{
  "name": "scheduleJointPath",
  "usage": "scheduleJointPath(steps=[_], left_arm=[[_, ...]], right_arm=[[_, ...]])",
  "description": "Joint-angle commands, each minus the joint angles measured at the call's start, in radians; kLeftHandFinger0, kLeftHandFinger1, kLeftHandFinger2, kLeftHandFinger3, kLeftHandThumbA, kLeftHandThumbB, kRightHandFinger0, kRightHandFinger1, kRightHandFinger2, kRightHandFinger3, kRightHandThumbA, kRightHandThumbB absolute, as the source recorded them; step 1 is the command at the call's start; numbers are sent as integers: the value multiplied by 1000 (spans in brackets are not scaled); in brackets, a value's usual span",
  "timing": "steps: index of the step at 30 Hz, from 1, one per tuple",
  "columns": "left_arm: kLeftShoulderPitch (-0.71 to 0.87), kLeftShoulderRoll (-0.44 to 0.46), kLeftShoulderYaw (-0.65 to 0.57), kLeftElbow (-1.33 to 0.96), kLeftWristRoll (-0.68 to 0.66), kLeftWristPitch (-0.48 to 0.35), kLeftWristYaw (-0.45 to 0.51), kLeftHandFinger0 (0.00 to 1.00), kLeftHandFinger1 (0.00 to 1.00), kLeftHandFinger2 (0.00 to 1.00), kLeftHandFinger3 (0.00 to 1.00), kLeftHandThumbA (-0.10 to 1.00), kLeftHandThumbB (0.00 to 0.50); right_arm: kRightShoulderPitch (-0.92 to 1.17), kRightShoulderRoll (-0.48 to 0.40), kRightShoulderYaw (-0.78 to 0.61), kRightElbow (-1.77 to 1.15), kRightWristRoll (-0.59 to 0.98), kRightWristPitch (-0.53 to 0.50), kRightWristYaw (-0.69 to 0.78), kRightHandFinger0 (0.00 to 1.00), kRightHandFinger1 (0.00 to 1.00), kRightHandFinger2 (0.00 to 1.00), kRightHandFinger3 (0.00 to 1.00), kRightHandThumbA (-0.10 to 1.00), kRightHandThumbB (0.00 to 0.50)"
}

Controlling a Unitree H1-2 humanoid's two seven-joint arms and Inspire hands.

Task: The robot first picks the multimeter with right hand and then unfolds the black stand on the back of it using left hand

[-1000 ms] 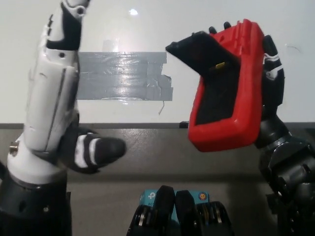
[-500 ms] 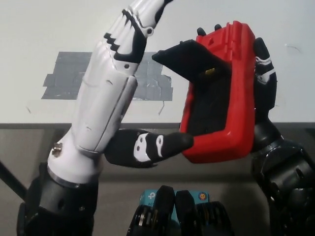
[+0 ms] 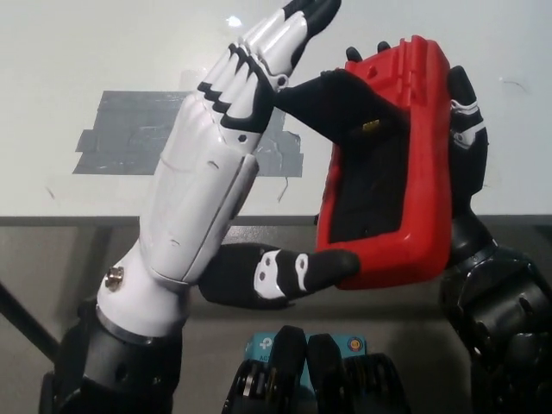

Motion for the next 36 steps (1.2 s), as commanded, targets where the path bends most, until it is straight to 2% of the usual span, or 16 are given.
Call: scheduleJointPath(steps=[1,6,10,12,13,15,16,18,19,22,24,25,30,32,35,36], left_arm=[[2,-21,-10,-28,17,-36,-4,1000,1000,1000,1000,1000,354],[17,-29,-18,-30,19,-54,-3,1000,1000,1000,1000,1000,334],[31,-34,-25,-30,19,-62,-5,1000,1000,1000,1000,1000,327],[37,-39,-29,-29,16,-62,-7,1000,1000,1000,1000,1000,325],[44,-42,-33,-29,17,-63,-8,1000,1000,1000,1000,1000,325],[57,-47,-36,-29,16,-67,-6,1000,1000,1000,1000,1000,329],[59,-49,-36,-29,16,-66,-7,1000,1000,1000,1000,1000,329],[70,-56,-42,-34,21,-67,-12,1000,1000,1000,1000,1000,329],[70,-56,-42,-34,21,-67,-12,1000,1000,1000,1000,1000,329],[89,-67,-53,-40,33,-67,-19,1000,1000,1000,1000,1000,328],[93,-70,-55,-41,36,-70,-19,1000,1000,1000,1000,1000,326],[102,-73,-64,-39,43,-81,-17,1000,1000,1000,1000,1000,323],[118,-82,-75,-43,50,-91,-14,1000,1000,1000,1000,1000,314],[124,-83,-78,-36,37,-101,-5,1000,1000,1000,1000,1000,310],[131,-84,-83,-33,42,-107,-3,1000,1000,1000,1000,1000,307],[133,-84,-84,-33,44,-110,-2,1000,1000,1000,1000,1000,299]], right_arm=[[-50,5,-5,-38,27,-2,31,0,23,568,671,154,59],[-61,26,-11,-39,52,-13,-12,0,11,551,767,108,80],[-68,53,-17,-53,40,-34,-48,0,0,473,848,73,85],[-72,63,-19,-61,48,-37,-81,0,0,384,774,58,101],[-76,72,-23,-63,55,-40,-90,0,0,351,690,53,100],[-86,91,-32,-64,73,-51,-120,0,0,419,639,27,99],[-87,94,-34,-66,75,-51,-129,0,0,493,627,27,105],[-95,97,-39,-73,85,-50,-151,0,24,591,682,43,113],[-95,98,-40,-73,85,-49,-153,0,48,648,661,44,116],[-112,111,-52,-84,81,-64,-187,0,178,773,660,36,121],[-117,116,-56,-86,76,-67,-194,0,275,839,700,35,118],[-131,142,-67,-95,33,-97,-226,0,289,837,662,-22,125],[-148,169,-75,-113,8,-115,-284,0,344,871,787,-10,123],[-157,182,-80,-120,10,-127,-322,0,409,883,839,11,134],[-174,188,-87,-119,19,-138,-341,0,474,866,972,59,107],[-179,192,-88,-121,7,-142,-351,0,481,859,975,60,109]])
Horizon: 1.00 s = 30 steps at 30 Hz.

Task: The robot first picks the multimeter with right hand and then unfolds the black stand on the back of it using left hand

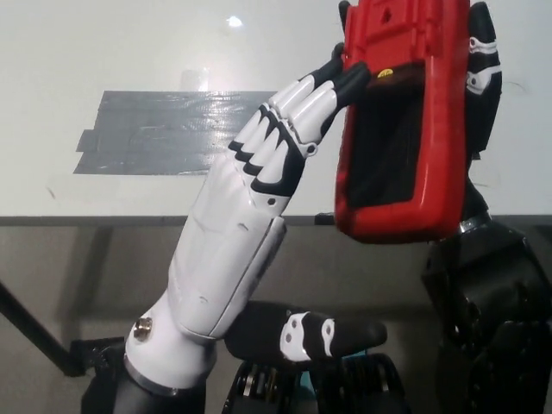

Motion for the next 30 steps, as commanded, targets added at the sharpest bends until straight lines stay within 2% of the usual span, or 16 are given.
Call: scheduleJointPath(steps=[1,3,4,5,9,13,15,17,18,25,28,30], left_arm=[[1,-18,-18,-10,13,-54,-1,1000,1000,1000,1000,1000,296],[6,-19,-21,-8,16,-62,5,1000,1000,1000,1000,1000,292],[9,-21,-27,-3,16,-72,10,1000,1000,1000,1000,1000,289],[14,-21,-29,-5,10,-72,9,1000,1000,1000,1000,1000,296],[31,-30,-37,-2,16,-79,12,1000,1000,1000,1000,1000,306],[45,-36,-40,3,18,-86,15,1000,1000,1000,1000,1000,305],[50,-39,-39,7,19,-94,16,1000,1000,1000,1000,1000,303],[55,-41,-39,12,18,-99,17,1000,1000,1000,1000,1000,298],[60,-43,-40,12,21,-102,17,1000,1000,1000,1000,1000,293],[100,-66,-52,37,51,-140,37,1000,1000,1000,1000,1000,302],[115,-74,-52,43,59,-153,43,1000,1000,1000,1000,1000,308],[130,-79,-53,61,70,-185,69,1000,1000,1000,1000,1000,311]], right_arm=[[-88,42,-12,-53,-27,-76,-88,0,481,858,974,57,119],[-95,51,-15,-57,-33,-88,-101,0,459,835,958,48,112],[-107,70,-24,-62,-42,-109,-124,0,437,827,1000,-3,108],[-118,89,-29,-63,-58,-128,-136,0,424,828,1000,-41,108],[-152,139,-46,-72,-85,-178,-173,0,453,879,1000,-84,85],[-197,165,-55,-71,-53,-230,-197,8,509,909,1000,-64,54],[-217,165,-49,-70,-68,-244,-208,7,537,903,1000,-49,54],[-245,165,-37,-68,-107,-277,-251,0,511,883,1000,-51,70],[-255,165,-29,-63,-107,-295,-259,0,497,871,1000,-45,54],[-297,165,15,-44,-141,-347,-264,0,430,746,1000,77,42],[-304,165,37,-41,-134,-390,-273,0,391,712,1000,66,39],[-308,165,61,-41,-125,-439,-295,0,364,726,1000,14,53]])
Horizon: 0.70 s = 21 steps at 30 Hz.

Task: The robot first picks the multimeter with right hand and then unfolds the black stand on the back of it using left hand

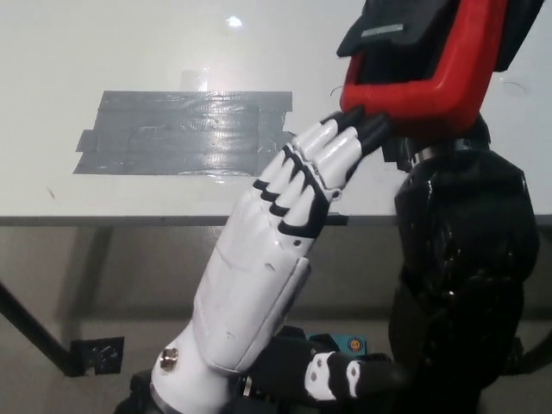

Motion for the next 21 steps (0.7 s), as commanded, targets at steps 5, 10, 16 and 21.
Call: scheduleJointPath(steps=[5,10,16,21], left_arm=[[33,-44,-19,62,34,-126,99,1000,1000,1000,1000,1000,329],[40,-44,-11,58,30,-155,119,1000,1000,1000,1000,1000,310],[46,-45,24,-13,-43,-291,219,1000,1000,1000,1000,1000,351],[-94,-114,84,-130,-33,-265,223,1000,1000,1000,1000,831,450]], right_arm=[[-72,43,79,-25,-12,-121,-48,0,381,769,1000,41,61],[-49,43,73,-44,-10,-121,-78,0,408,774,1000,47,59],[24,43,72,-100,12,-152,-131,0,380,835,1000,-50,89],[71,43,66,-112,41,-119,-118,0,402,887,1000,-9,81]])
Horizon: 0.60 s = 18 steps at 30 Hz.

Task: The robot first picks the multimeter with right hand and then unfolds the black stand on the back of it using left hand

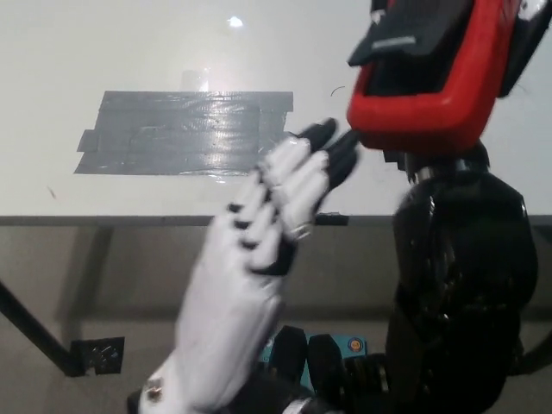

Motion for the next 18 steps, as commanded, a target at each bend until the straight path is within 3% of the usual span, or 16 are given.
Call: scheduleJointPath(steps=[1,4,5,6,7,8,9,11,12,13,14,16,18], left_arm=[[-128,-79,30,-91,-48,-64,78,1000,1000,1000,1000,673,462],[-135,-103,24,-87,-64,-80,81,1000,1000,1000,1000,720,466],[-176,-70,44,-76,-78,-81,69,1000,1000,1000,1000,773,435],[-213,-44,64,-66,-88,-80,60,1000,1000,1000,1000,776,437],[-250,-14,81,-42,-129,-80,54,1000,1000,1000,1000,675,396],[-274,-5,90,-21,-153,-81,53,1000,1000,1000,1000,666,386],[-289,-8,95,3,-147,-91,60,1000,1000,1000,1000,814,369],[-269,-10,94,40,-121,-109,63,1000,1000,1000,1000,1000,308],[-252,-10,89,51,-103,-100,52,1000,1000,1000,1000,1000,311],[-235,-19,71,45,-107,-49,12,1000,1000,1000,1000,1000,349],[-222,-35,58,29,-99,2,-21,1000,1000,1000,1000,1000,356],[-220,-38,51,8,-82,110,-102,1000,1000,1000,1000,1000,351],[-218,-37,58,41,-17,128,-127,1000,1000,1000,1000,1000,375]], right_arm=[[2,40,9,-40,40,9,11,0,418,873,1000,-7,82],[10,41,14,-35,22,12,16,0,407,876,1000,-23,78],[14,35,17,-33,25,21,25,0,387,878,1000,-21,85],[16,29,19,-29,39,28,40,0,392,877,1000,-10,79],[16,29,20,-24,41,30,42,0,383,861,1000,-25,82],[15,28,20,-22,42,30,40,0,382,860,1000,-26,82],[18,25,24,-18,51,36,53,0,386,867,1000,-16,75],[25,25,29,-14,57,40,67,0,388,859,1000,-17,66],[29,20,37,-9,50,49,81,0,392,831,1000,11,54],[33,14,50,-2,32,62,95,0,412,802,1000,54,46],[37,12,59,2,18,69,101,0,424,796,1000,68,46],[52,29,71,14,15,61,143,11,455,765,986,-9,13],[63,40,88,17,18,56,149,31,465,748,949,-9,5]])
